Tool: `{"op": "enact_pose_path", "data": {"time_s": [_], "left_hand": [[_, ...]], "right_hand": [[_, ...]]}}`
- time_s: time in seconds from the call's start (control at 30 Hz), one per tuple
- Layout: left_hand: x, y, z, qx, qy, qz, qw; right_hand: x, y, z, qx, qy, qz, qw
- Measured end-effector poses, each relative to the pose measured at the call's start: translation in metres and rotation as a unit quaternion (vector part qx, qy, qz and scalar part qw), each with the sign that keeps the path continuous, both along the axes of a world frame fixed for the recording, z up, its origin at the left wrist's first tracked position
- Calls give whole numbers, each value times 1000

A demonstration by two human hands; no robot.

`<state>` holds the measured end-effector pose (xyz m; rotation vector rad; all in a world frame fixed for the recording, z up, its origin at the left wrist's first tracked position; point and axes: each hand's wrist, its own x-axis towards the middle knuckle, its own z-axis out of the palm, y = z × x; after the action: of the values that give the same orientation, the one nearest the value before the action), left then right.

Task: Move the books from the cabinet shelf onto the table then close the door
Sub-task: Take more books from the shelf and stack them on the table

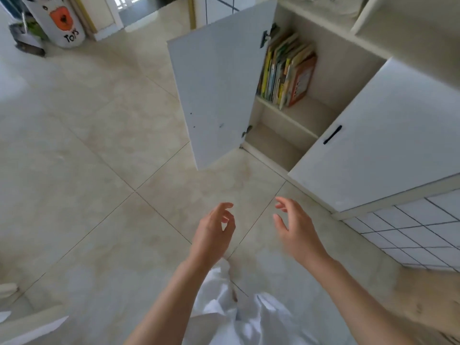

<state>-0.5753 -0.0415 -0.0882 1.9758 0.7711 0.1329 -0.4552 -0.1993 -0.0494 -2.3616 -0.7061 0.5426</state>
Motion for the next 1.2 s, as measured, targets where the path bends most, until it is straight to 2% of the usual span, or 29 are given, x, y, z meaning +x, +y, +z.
{"op": "enact_pose_path", "data": {"time_s": [0.47, 0.8, 0.9, 1.07, 1.2], "left_hand": [[218, 121, -5, 12, 14, -151, 988], [369, 150, -25, -1, 52, -155, 987], [416, 148, -41, -7, 52, -144, 988], [466, 139, -85, -76, 70, -95, 990], [504, 142, -118, -91, 63, -73, 991]], "right_hand": [[157, 78, -4, 29, 16, -195, 980], [304, 102, -6, 75, 151, -317, 933], [360, 110, -21, 71, 174, -300, 935], [431, 129, -49, 32, 174, -210, 962], [487, 155, -74, 19, 165, -181, 969]]}}
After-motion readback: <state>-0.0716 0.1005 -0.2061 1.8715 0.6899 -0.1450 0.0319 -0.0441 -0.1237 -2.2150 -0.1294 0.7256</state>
